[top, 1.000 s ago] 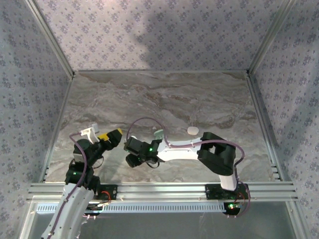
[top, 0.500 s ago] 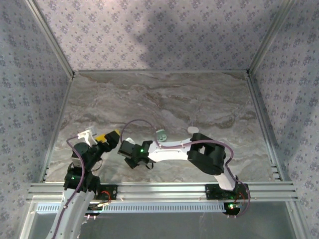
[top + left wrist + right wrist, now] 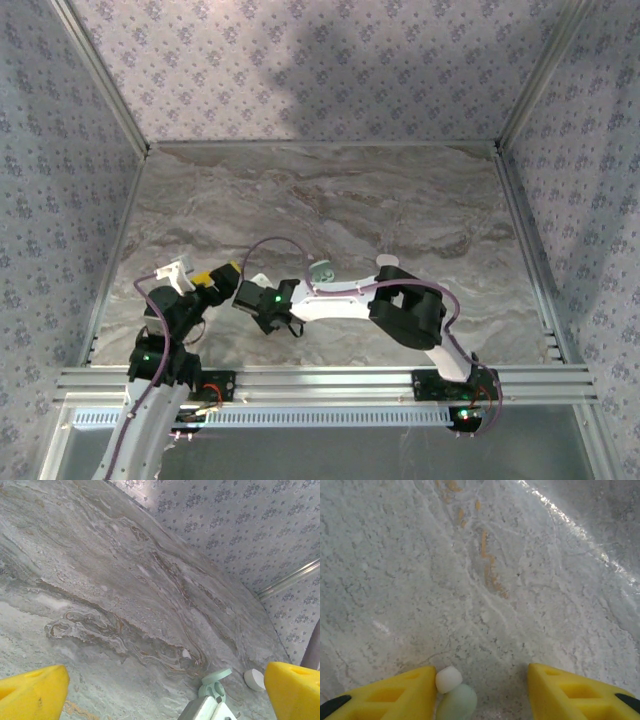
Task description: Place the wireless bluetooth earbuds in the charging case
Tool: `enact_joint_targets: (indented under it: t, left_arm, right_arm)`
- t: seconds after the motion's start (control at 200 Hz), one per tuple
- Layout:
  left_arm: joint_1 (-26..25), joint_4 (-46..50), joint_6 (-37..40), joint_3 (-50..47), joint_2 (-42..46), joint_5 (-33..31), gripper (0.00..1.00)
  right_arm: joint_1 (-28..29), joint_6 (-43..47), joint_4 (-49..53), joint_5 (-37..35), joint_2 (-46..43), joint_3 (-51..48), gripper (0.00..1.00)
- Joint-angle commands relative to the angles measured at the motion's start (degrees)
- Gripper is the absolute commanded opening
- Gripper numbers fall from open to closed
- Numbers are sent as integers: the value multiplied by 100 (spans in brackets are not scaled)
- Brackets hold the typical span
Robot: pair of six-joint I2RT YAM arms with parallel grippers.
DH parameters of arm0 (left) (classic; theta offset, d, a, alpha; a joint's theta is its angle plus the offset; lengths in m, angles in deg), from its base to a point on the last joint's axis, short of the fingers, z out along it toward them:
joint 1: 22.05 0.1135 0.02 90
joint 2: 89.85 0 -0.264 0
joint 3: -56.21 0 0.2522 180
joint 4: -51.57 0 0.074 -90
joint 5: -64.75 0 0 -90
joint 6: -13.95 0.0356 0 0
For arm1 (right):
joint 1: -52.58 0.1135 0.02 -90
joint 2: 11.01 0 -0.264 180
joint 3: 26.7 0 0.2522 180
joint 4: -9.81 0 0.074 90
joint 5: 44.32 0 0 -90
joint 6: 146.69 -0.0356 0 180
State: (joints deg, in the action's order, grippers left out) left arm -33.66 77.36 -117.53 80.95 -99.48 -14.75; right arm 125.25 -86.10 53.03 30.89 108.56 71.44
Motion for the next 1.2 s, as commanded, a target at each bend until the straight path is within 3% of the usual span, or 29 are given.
enact_joint_targets:
  t: [0.0,1.194]
  left_arm:
    - [19,-94,50,141,30,48,100]
    - [19,-293,19,80,-15,230,100]
  right_arm:
    - [-115,-285,376,-252,-109,-51,52]
    - [-481,-1031,621,-319,-805,-806,48]
